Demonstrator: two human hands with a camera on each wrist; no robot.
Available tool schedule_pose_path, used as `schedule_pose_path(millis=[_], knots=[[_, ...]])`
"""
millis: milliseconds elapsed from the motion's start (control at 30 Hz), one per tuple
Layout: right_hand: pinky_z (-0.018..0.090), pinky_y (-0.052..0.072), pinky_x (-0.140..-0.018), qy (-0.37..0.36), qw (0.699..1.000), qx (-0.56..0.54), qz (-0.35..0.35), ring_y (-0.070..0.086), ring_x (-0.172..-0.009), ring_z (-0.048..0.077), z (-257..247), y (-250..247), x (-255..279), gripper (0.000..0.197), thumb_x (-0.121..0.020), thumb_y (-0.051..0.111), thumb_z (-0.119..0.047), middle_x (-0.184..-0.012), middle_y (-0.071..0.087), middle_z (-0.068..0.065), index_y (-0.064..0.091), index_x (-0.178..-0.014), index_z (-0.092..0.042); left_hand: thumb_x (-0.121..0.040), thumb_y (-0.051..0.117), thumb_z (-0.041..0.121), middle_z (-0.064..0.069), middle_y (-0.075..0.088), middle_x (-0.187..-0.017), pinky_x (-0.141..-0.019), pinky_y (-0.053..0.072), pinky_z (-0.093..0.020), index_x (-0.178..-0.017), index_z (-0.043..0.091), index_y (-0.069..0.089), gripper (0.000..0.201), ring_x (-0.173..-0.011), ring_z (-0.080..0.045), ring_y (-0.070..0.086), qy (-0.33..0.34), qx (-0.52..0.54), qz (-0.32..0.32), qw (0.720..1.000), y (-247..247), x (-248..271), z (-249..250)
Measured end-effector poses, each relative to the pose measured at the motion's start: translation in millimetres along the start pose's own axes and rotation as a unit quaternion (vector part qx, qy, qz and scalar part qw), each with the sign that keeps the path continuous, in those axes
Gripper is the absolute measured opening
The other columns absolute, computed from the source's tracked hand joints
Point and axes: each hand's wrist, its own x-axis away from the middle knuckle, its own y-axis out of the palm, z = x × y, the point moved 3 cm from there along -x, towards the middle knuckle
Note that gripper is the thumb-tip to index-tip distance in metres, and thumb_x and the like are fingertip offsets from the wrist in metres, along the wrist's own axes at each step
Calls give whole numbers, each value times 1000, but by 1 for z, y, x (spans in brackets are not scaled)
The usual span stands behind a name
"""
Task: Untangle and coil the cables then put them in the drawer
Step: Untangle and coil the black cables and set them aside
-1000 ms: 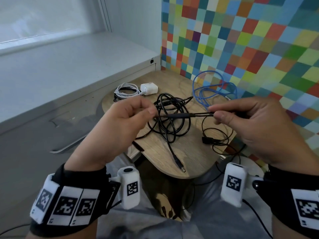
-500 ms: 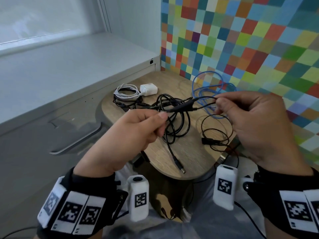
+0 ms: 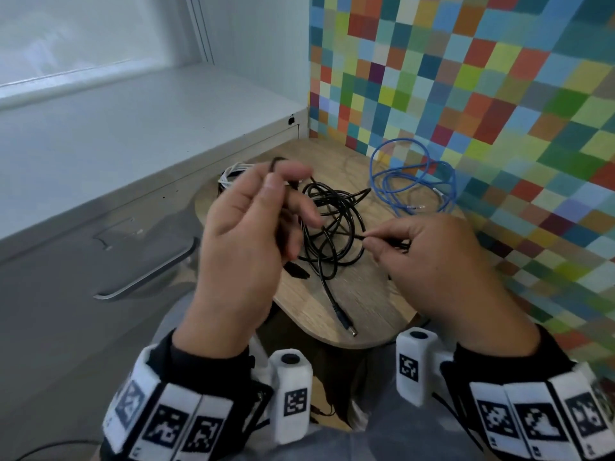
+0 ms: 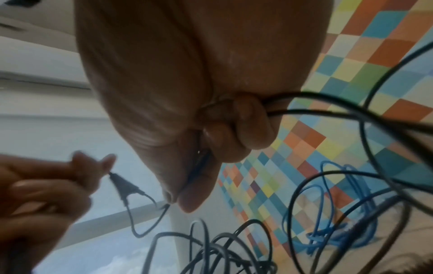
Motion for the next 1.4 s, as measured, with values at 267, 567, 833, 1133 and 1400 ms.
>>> schedule_pose_path(millis=[267, 567, 833, 1133, 1400], knots=[[34, 53, -59, -115, 991, 52, -33, 64, -63, 12, -27, 18, 7, 11, -89, 70, -24, -73, 73, -6, 79, -86, -30, -104, 43, 18, 6, 79, -96, -84, 54, -16, -107, 15, 69, 26, -96, -2, 73, 49, -210, -70, 974, 28, 12, -24], [17, 57, -73, -75, 982, -162, -57, 72, -78, -5, -32, 1, 13, 17, -86, 82, -17, -82, 76, -24, 83, -86, -34, -107, 44, 30, 14, 67, -74, -60, 52, -36, -96, 35, 69, 27, -66, -5, 63, 22, -374, -142, 916, 10, 4, -25], [37, 64, -69, -67, 982, -175, -14, 76, -72, 13, -21, -31, 10, 23, -78, 86, -20, -75, 77, -19, 79, -79, -42, -97, 45, 45, 9, 30, -50, -41, 20, -18, -64, 16, 65, 49, -41, -7, 22, -184, -137, -240, 943, 4, 4, -25], [12, 53, -68, -50, 981, -164, 93, 72, -73, 1, 2, -31, -1, 15, -90, 78, -25, -75, 74, -23, 77, -93, -39, -101, 42, 28, -1, 50, -65, -37, 10, -23, -84, 17, 52, 23, -40, -7, 23, -217, 213, -230, 925, -7, 3, -5], [33, 50, -63, -86, 996, 35, -1, 66, -69, 12, -10, 11, 4, 15, -96, 67, -34, -76, 74, -11, 80, -103, -38, -108, 33, 22, -20, 74, -114, -72, 63, -34, -88, 8, 44, 26, -90, -33, 76, -78, 161, -110, 978, 15, 1, -12]])
